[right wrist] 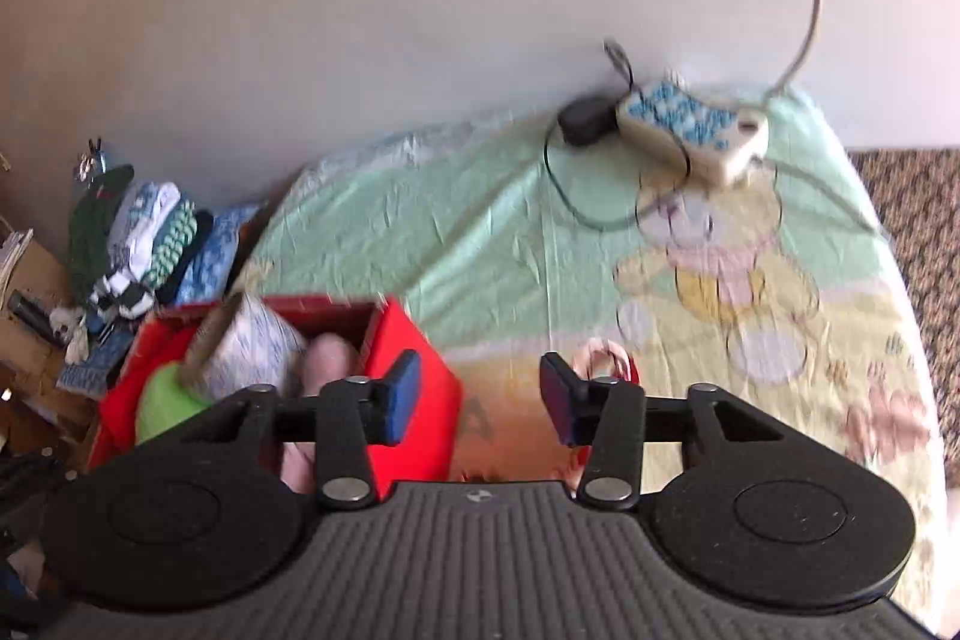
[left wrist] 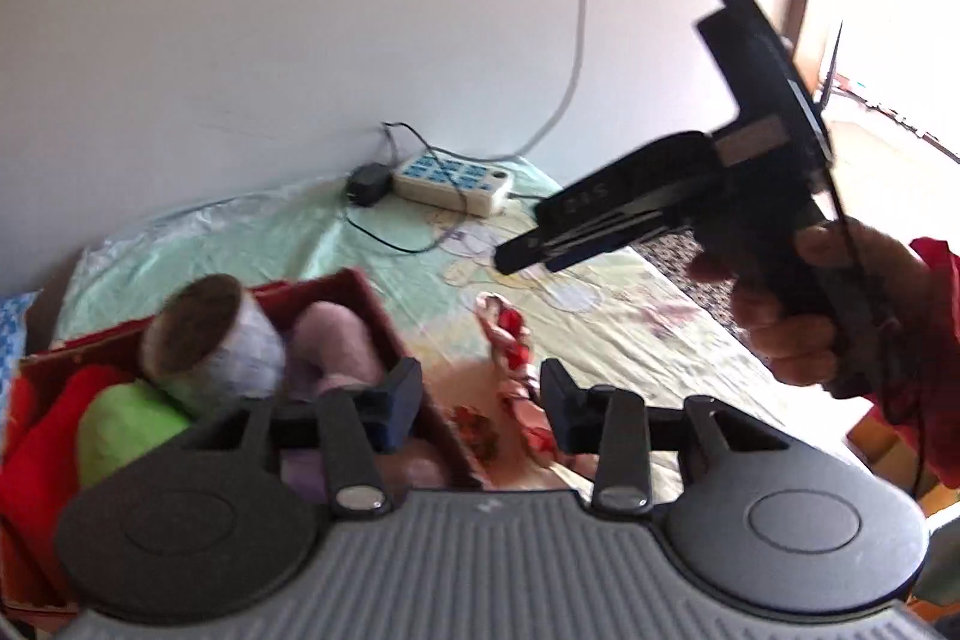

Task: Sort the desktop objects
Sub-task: 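Open the right gripper and withdraw from the red box, then move the right gripper down to the brown pine cone beside the box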

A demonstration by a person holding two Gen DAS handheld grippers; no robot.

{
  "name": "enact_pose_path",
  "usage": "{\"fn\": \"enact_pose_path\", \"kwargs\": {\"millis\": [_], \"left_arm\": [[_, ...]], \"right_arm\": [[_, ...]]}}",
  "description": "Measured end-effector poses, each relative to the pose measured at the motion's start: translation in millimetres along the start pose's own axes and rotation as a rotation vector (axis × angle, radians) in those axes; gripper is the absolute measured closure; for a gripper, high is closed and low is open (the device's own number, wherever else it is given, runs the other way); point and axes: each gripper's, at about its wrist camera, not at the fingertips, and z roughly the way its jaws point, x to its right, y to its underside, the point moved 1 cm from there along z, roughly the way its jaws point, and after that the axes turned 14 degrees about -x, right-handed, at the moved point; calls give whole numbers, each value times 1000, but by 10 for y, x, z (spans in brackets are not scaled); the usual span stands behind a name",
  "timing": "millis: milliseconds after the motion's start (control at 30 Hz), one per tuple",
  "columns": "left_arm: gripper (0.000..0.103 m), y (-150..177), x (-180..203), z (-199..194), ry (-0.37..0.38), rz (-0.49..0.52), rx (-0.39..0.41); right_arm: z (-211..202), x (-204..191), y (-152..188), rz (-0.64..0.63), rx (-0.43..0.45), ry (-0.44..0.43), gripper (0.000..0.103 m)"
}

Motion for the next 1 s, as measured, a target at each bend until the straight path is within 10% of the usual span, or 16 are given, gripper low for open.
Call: {"fn": "enact_pose_path", "kwargs": {"millis": [267, 700, 1000], "left_arm": [[55, 130, 793, 770, -36, 24, -155], [32, -3, 781, 1081, -160, -263, -117], [22, -172, 805, 1373, -194, -288, -123]], "right_arm": [[371, 241, 152, -69, -160, -81, 62], [943, 379, -114, -187, -248, -86, 61], [1053, 243, -117, -333, -274, -114, 51]]}}
